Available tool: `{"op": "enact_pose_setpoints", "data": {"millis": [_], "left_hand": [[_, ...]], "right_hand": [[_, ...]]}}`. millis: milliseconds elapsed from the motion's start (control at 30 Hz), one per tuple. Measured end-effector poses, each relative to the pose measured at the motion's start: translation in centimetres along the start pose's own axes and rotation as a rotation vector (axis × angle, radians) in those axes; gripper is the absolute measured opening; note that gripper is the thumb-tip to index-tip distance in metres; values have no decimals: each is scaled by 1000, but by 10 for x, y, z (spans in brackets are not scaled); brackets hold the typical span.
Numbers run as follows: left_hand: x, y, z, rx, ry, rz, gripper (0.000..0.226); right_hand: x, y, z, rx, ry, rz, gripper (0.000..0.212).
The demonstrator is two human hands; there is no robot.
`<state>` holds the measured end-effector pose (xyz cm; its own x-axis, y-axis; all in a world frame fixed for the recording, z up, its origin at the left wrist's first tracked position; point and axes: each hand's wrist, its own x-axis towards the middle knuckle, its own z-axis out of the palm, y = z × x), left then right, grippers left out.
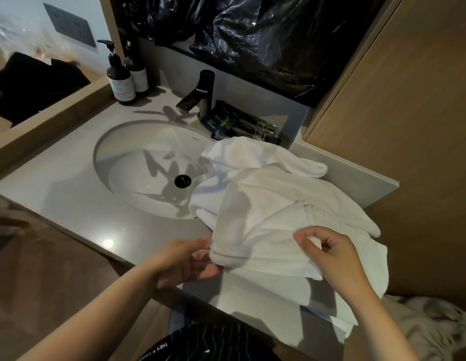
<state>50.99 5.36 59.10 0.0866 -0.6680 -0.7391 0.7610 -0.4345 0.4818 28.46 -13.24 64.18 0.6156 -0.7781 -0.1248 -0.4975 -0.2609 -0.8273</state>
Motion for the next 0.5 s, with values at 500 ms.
{"op": "enact_pose_setpoints", "data": {"millis": [500], "left_hand": [[-2, 12, 0, 703, 397, 593, 11]], "right_hand": [[5, -31, 10, 117, 1, -82, 20]]}}
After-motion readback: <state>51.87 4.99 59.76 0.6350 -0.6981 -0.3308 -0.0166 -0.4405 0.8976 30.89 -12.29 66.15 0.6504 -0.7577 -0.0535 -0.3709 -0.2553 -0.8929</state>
